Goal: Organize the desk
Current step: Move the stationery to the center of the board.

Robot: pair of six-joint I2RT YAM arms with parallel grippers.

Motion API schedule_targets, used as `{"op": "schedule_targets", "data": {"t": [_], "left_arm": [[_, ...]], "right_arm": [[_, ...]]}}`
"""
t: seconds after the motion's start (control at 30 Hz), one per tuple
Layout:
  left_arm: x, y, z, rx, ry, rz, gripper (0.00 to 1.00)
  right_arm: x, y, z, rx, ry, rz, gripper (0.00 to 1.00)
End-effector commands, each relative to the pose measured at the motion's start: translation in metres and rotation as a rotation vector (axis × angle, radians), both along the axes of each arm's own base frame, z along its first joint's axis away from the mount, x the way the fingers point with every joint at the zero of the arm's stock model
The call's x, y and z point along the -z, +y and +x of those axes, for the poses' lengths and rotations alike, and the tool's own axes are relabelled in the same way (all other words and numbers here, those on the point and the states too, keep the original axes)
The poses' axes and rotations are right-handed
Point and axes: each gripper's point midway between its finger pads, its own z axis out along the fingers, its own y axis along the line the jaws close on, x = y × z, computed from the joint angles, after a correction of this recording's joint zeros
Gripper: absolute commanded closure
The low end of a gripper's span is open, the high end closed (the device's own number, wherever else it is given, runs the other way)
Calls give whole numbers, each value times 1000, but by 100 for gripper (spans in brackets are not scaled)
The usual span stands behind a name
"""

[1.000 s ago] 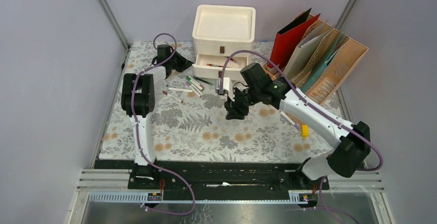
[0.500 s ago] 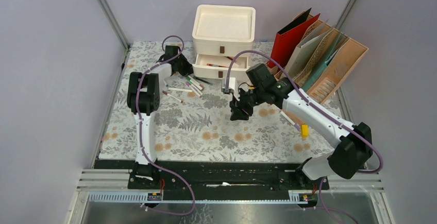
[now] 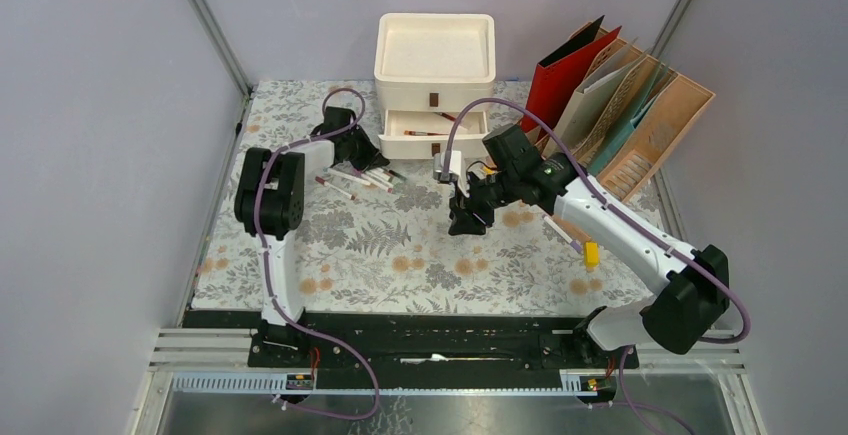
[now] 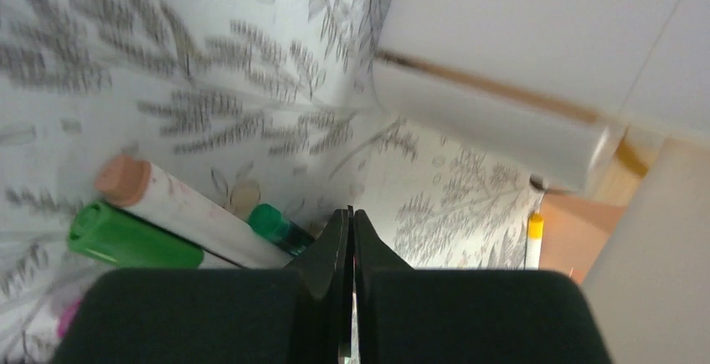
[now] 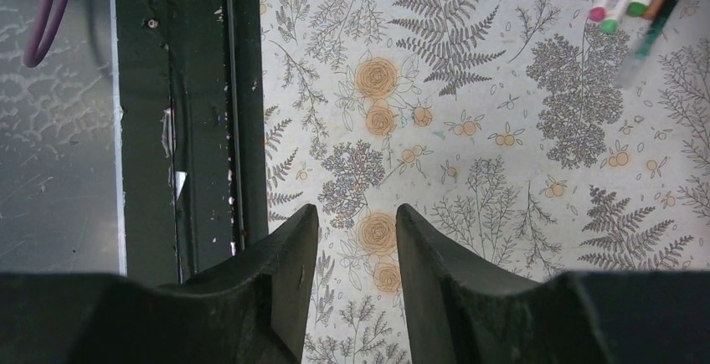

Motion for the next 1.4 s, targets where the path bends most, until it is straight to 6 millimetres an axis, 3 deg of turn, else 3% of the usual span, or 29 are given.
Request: {"op": "schedule_targets", "data": {"t": [0.0, 0.13, 0.53, 0.77, 1.0, 1.1, 1.23, 1.37], "left_arm": [[9, -6, -41, 64, 60, 27, 100], [10, -2, -56, 54, 60, 40, 100], [8, 34, -81, -10, 57, 217, 100], [-18, 38, -81, 38, -19, 262, 95], [-86, 37, -76, 106, -238, 282, 64], [-107, 39, -84, 124, -315, 295, 57], [-104, 39, -112, 138, -341, 311, 53], [-86, 41, -138, 108, -322, 405, 50]], "right_arm": [[-18, 1, -4, -24, -35, 59, 54], [-20, 1, -6, -28, -37, 68, 54], [-23, 0, -9, -36, -44, 82, 53], [-23, 0, -10, -38, -39, 83, 53], [-19, 0, -9, -39, -34, 74, 53], [-16, 0, -7, -33, -37, 64, 53], [-9, -2, 3, 8, -49, 38, 52], [2, -6, 27, 122, -59, 9, 51]]}}
